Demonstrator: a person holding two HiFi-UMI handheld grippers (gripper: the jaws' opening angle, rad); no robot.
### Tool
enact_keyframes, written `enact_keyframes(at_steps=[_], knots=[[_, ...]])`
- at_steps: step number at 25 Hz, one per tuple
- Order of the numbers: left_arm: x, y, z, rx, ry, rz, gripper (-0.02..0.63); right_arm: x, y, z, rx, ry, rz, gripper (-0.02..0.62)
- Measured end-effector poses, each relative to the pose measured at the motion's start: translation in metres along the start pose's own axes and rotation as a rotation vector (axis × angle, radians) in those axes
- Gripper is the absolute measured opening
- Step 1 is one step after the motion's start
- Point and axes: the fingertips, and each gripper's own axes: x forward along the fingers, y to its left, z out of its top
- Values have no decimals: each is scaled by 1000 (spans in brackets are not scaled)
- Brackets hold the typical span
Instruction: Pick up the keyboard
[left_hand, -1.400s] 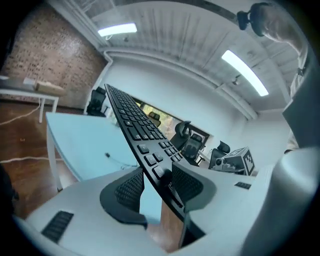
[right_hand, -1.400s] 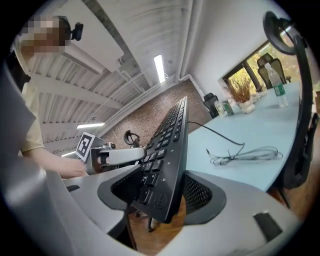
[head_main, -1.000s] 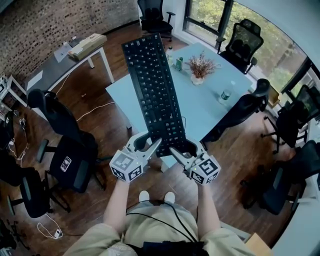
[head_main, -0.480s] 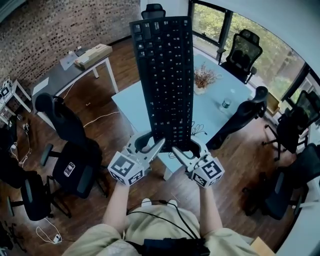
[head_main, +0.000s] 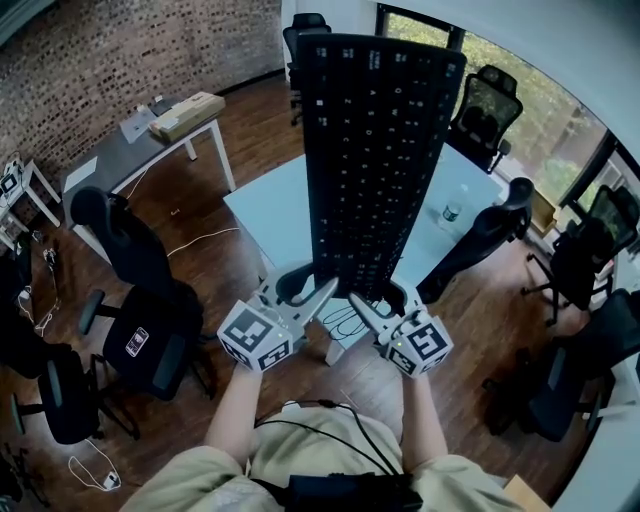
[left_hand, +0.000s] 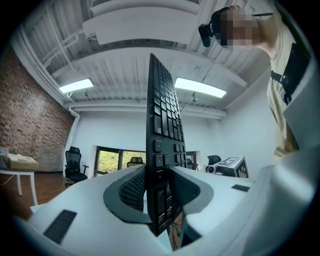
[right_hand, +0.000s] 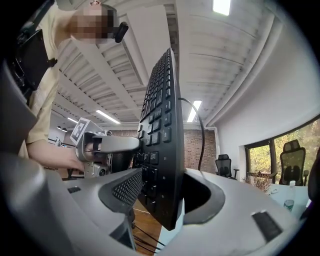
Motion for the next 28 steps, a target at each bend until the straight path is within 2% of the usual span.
enact_keyframes(at_steps=[7, 21, 28], knots=[[-1, 13, 7, -64, -29, -4, 120, 8, 3, 9, -3, -13, 6, 245], [2, 9, 5, -46, -1, -16, 120, 7, 0, 5, 13, 20, -13, 245], [-2, 12, 1, -65, 0, -15, 120, 9, 5, 1, 21, 30, -13, 245]])
